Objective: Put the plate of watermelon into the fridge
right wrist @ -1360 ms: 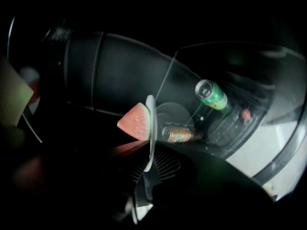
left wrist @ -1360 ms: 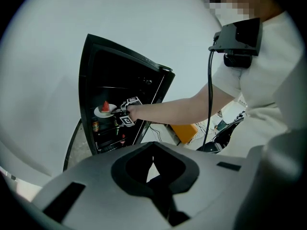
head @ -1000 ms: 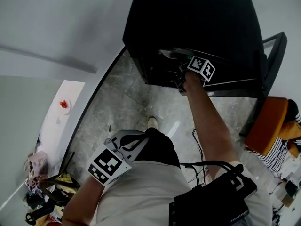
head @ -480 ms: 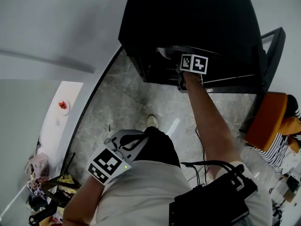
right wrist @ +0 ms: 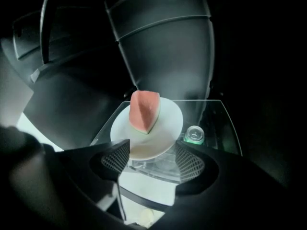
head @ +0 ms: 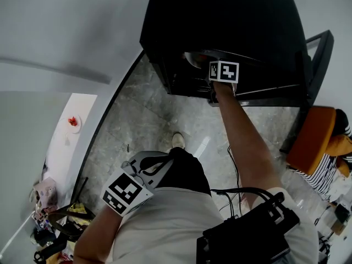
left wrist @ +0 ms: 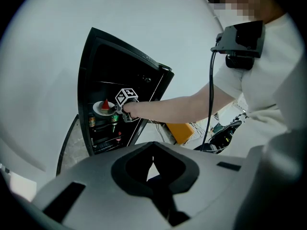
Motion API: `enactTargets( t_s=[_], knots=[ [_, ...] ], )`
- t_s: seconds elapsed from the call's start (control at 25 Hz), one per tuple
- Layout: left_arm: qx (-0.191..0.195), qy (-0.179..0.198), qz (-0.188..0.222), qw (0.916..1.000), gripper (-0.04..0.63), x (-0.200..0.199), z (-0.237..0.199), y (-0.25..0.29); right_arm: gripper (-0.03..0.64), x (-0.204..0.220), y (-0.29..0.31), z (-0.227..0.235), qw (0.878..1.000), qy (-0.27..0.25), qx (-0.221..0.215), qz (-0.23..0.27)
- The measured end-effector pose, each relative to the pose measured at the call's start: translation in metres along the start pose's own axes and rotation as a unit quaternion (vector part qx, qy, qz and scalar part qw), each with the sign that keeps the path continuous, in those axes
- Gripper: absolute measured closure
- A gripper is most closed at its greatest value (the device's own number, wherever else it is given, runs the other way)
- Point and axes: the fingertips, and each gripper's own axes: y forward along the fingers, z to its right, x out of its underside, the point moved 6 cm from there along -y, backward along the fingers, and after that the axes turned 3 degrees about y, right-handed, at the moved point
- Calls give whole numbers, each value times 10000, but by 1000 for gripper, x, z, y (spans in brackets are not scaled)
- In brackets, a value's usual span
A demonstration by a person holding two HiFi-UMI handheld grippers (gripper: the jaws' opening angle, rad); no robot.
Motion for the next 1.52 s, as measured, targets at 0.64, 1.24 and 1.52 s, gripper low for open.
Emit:
enactTargets(
  t_s=[0.64, 1.24, 1.52],
  knots=[
    [50, 180, 35, 9998, 583, 16, 24, -34, 324, 30, -62, -24, 9990, -381, -44, 220],
    [231, 595, 461, 9969, 583, 86, 93, -121, 594, 169, -218, -120, 9956, -866, -288, 217],
    [307, 743, 546, 9953, 583, 123, 134, -159, 598, 254, -289, -190, 9930, -919, -730, 144]
  ],
)
